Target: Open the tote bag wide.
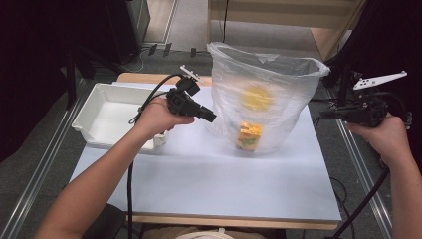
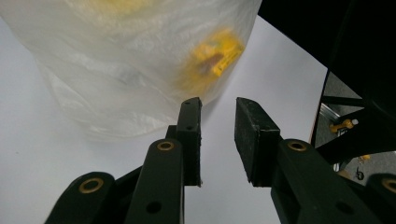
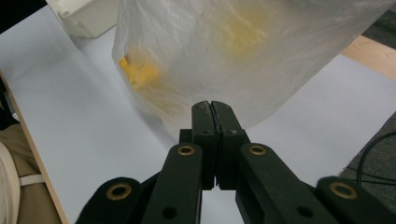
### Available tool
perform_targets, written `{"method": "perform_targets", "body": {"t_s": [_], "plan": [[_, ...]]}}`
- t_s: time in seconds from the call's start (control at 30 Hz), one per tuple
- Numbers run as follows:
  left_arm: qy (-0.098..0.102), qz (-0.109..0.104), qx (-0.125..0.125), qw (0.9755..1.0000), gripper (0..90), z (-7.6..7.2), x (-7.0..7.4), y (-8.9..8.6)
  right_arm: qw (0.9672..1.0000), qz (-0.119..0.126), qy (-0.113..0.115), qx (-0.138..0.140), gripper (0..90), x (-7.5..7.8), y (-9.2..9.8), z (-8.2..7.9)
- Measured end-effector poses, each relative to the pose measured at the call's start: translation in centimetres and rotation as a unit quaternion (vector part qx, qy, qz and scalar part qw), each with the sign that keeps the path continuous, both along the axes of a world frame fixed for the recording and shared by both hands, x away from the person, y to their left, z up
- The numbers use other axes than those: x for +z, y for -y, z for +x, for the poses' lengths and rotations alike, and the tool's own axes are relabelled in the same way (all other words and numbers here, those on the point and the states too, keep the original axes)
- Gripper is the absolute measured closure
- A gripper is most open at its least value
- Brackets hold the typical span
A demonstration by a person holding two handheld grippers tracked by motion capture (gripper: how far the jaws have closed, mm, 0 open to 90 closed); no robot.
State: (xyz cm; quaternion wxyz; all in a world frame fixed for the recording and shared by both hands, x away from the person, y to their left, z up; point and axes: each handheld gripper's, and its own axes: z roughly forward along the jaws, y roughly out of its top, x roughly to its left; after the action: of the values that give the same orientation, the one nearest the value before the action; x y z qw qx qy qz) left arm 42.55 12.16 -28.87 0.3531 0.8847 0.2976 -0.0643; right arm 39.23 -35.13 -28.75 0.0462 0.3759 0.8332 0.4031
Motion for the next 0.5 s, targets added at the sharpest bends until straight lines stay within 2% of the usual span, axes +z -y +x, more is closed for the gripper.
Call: {"method": "perform_targets", "body": {"t_s": [0.07, 0.13, 0.27, 0.37, 0.47, 0.5], "plan": [[0.002, 0.001, -0.001, 1.0, 73.3, 0.2, 0.3, 0.1, 1.0, 0.001, 0.001, 0.001, 90.0, 0.3, 0.0, 0.1], [0.006, 0.002, -0.001, 1.0, 74.1, 1.0, 1.5, 0.5, 1.0, 0.002, 0.003, -0.001, 90.0, 1.1, -0.1, 0.5], [0.011, 0.005, -0.001, 0.9999, 75.1, 1.7, 2.5, 0.8, 1.0, -0.005, 0.004, -0.002, 90.0, 1.9, -0.4, 0.9], [0.009, 0.004, 0.002, 0.9999, 76.3, 2.7, 3.7, 1.3, 0.9999, -0.013, 0.006, 0.002, 90.0, 3.5, -1.2, 1.6], [0.01, 0.004, 0.004, 0.9999, 76.8, 3.3, 4.3, 1.7, 0.9999, -0.016, 0.004, 0.001, 90.0, 4.4, -1.6, 1.9], [0.01, 0.002, 0.005, 0.9999, 76.9, 3.7, 4.9, 2.1, 0.9998, -0.019, 0.008, 0.007, 90.0, 5.2, -2.1, 2.3]]}}
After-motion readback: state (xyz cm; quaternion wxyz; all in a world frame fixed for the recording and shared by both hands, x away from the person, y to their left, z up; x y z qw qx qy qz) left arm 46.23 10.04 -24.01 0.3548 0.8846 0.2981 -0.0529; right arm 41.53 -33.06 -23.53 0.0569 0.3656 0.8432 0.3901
